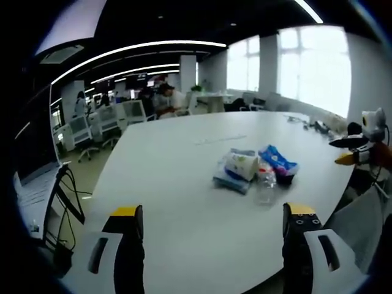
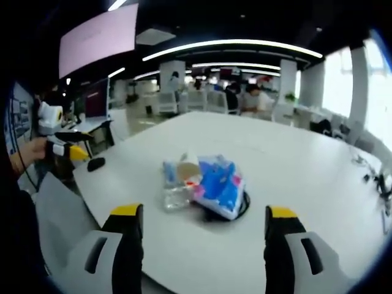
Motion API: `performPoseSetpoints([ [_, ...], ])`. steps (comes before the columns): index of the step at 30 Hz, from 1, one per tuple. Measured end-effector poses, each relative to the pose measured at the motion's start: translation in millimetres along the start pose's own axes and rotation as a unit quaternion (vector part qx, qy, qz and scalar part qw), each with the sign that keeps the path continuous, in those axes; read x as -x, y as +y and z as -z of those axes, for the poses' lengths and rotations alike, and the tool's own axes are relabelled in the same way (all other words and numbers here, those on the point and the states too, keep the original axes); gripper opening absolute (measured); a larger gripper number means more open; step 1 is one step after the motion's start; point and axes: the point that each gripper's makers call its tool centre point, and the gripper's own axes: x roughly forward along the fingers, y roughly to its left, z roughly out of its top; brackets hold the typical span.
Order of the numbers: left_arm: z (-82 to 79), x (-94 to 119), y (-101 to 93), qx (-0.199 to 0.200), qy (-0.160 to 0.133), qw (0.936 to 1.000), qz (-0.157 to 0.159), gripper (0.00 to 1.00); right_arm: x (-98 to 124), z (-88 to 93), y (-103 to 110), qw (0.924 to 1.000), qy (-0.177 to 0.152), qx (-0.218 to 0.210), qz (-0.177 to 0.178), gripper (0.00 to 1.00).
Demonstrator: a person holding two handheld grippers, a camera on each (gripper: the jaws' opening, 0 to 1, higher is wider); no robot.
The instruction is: Arrange the tabletop items into an orderly group along one side of the table until the central work area is clear of visible clutter.
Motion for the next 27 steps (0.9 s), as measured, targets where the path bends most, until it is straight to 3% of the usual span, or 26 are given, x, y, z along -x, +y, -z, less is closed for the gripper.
performPoseSetpoints([
  [12,1.3,-1.3,-0.3,0.001,0.003,1.0000,-0.001,0.89,-5.4,-2.0,1.8,0.9999,0.000,-0.014,-0.004,0.64],
  [27,1.4,-9.9,-9.6,0.010,0.009,0.9999,0.011,0.87,-25.2,-2.5,-1.0,0.9997,0.004,-0.023,-0.007,0.56],
])
